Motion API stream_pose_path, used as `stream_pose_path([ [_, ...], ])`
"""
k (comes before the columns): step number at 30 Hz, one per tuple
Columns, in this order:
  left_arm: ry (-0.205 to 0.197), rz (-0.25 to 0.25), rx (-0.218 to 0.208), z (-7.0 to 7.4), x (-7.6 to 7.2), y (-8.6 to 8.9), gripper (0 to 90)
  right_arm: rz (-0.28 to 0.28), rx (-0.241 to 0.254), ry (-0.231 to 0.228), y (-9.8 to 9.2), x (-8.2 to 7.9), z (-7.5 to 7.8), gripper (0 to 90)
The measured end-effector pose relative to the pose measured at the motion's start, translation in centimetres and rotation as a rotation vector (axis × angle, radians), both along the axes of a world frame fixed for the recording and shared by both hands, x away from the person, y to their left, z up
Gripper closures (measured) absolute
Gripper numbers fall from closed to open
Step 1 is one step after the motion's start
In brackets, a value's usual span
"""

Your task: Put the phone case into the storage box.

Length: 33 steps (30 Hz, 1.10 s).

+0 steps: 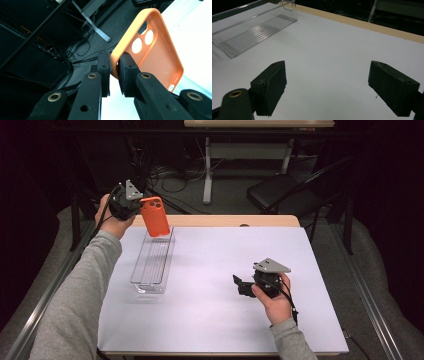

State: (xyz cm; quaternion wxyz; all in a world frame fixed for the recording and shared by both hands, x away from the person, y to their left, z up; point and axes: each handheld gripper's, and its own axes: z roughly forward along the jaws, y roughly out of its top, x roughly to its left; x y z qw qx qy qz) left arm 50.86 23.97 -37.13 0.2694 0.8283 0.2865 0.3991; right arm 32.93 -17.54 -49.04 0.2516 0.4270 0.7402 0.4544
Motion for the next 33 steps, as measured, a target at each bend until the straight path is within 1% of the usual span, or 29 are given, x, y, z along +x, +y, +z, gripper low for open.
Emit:
stream_pose_path([
  [3,-0.004,-0.001,-0.013,-0.1,0.2,0.3,80.5,-0.005,-0.001,-0.005,0.0,-0.1,0.0,14.7],
  [7,-0.01,-0.011,-0.01,-0.3,0.4,0.7,80.4,-0.016,-0.001,-0.007,-0.2,-0.1,0.1,14.7],
  [9,-0.017,-0.013,0.0,-0.4,0.5,0.8,80.5,-0.018,0.0,-0.006,-0.3,-0.1,0.2,14.7],
  [13,-0.024,-0.015,-0.008,-0.5,0.7,0.9,80.5,-0.018,0.004,-0.008,-0.4,-0.2,0.2,14.7],
  [17,-0.044,-0.027,0.017,-0.7,0.8,0.8,80.5,-0.021,0.007,-0.008,-0.6,-0.2,0.2,14.7],
  [19,-0.056,-0.026,0.017,-0.8,0.8,0.7,80.6,-0.023,0.011,-0.01,-0.7,-0.1,0.2,14.7],
  [25,-0.063,-0.032,0.039,-1.2,1.1,0.5,80.6,-0.025,0.012,-0.01,-0.9,-0.1,0.2,14.7],
  [33,-0.078,-0.048,0.068,-2.0,1.6,-0.1,80.5,-0.031,0.014,-0.012,-1.0,-0.1,0.2,14.7],
])
